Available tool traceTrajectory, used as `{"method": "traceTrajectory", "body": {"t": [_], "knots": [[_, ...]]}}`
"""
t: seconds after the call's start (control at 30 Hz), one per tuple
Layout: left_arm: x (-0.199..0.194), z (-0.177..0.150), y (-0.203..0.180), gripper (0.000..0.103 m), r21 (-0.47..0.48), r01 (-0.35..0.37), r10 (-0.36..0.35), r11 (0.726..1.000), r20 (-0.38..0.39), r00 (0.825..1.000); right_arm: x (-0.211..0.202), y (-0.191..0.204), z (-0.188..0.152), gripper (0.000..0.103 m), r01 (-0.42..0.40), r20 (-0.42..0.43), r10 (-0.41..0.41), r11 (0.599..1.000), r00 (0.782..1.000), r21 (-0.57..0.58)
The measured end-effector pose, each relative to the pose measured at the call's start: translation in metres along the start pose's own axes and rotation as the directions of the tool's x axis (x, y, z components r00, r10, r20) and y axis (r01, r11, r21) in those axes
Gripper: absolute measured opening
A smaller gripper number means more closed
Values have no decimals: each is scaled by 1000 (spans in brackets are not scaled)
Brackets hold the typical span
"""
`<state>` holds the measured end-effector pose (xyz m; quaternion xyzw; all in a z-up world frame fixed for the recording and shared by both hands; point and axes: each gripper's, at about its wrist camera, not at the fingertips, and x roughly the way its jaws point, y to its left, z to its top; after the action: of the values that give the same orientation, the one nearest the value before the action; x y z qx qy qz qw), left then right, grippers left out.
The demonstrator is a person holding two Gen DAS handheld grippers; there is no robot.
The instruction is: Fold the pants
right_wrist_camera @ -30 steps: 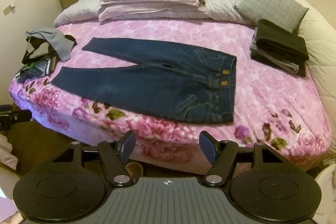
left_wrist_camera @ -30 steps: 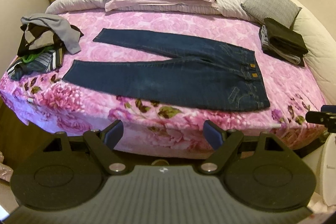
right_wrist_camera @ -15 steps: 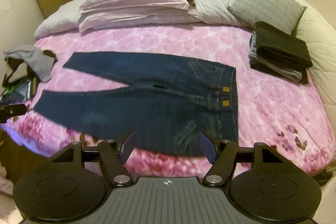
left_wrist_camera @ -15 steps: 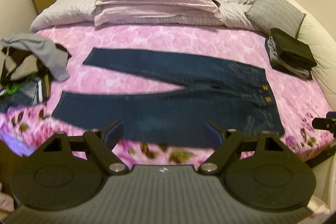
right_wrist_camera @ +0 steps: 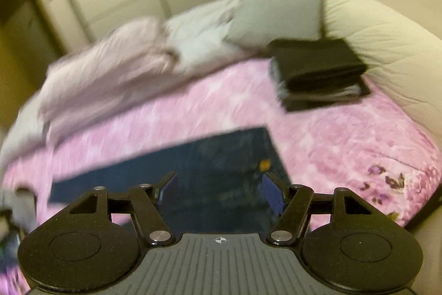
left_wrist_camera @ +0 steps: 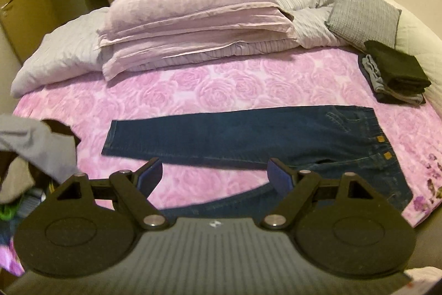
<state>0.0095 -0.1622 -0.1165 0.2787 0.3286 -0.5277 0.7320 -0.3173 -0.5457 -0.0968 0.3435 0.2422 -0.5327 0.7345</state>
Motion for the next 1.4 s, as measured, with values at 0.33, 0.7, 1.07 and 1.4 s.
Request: {"method": "traceTrajectory", "body": {"t": [0.33,0.7,1.07,1.4], "knots": [[89,29,12,79,106,48,-41,993,-70,997,37,-31,5,64,80,-65,-77,996,995,44],[200,38,-1,79,180,115,-93,977,-124,988,168,-43,16,64,-50,-242,28,995,970,-83],[365,63,-22,64,334,260,-214,906,-169,962,363,-8,33,63,-232,-345,90,888,934,-397],[469,96,-30,47,488,394,-285,779,-284,916,486,13,57,62,-351,-434,125,797,892,-491]]}}
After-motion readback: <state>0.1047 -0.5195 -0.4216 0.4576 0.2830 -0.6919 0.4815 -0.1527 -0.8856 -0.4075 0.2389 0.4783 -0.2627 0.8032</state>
